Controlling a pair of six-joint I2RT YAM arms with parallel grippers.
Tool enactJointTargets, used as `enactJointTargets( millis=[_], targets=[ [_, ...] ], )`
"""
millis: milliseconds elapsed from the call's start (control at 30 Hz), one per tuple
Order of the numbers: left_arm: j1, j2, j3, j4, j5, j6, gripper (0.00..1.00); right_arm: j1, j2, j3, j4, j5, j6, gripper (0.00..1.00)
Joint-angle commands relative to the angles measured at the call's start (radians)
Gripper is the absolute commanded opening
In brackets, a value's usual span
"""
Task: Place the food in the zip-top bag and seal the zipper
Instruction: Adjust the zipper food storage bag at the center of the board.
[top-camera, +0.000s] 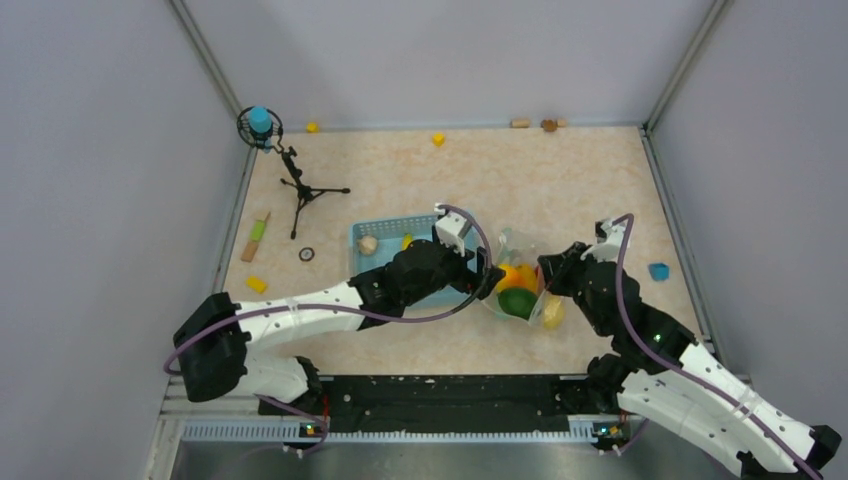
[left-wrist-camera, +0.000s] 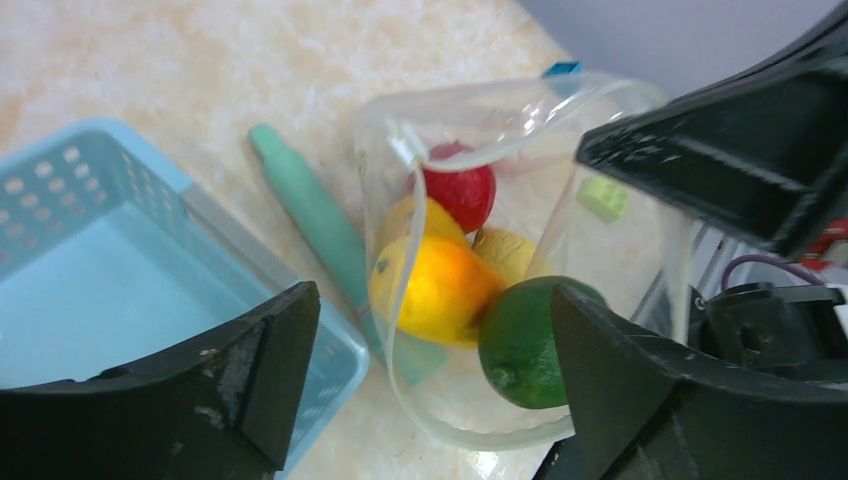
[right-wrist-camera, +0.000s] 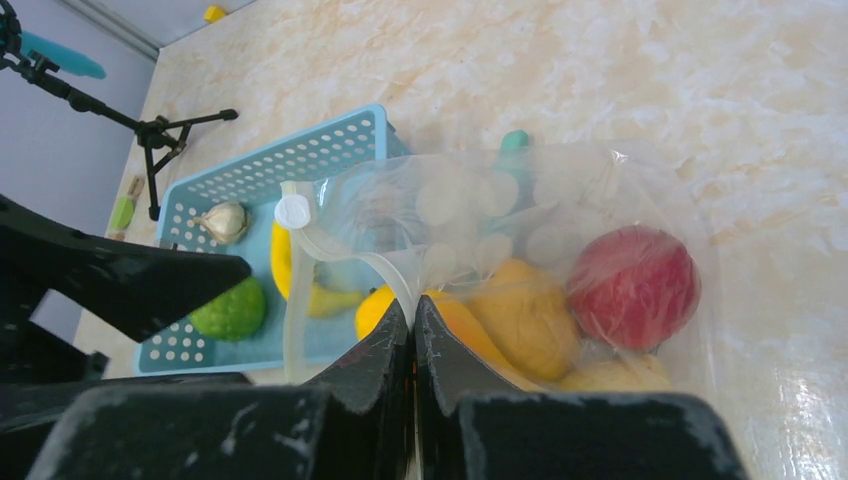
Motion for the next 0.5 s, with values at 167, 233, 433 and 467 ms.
enactJointTargets(
  millis=[167,233,433,467],
  targets=[
    [-0.003,0.078,-0.029,-0.044,-0.047,-0.125,0.6,-0.001,-0.012,0.048,0.028,0.01,-0.017,0.03],
    [-0.003,0.082,-0.03,-0.037,-0.027,-0.127,0.48,-0.002,-0.012,0.047,0.027,0.008,-0.017,0.03],
    [-0.003,0.127,-0.001,-0.041,0.02,-0.119,0.26,-0.001,-0.014,0.05,0.027,-0.002,-0.017,0.03],
    [-0.003,0.131,0.002,-0.035,0.035,-0.118,0.17,-0.002,-0.016,0.051,0.028,-0.002,-0.018,0.03]
  ],
)
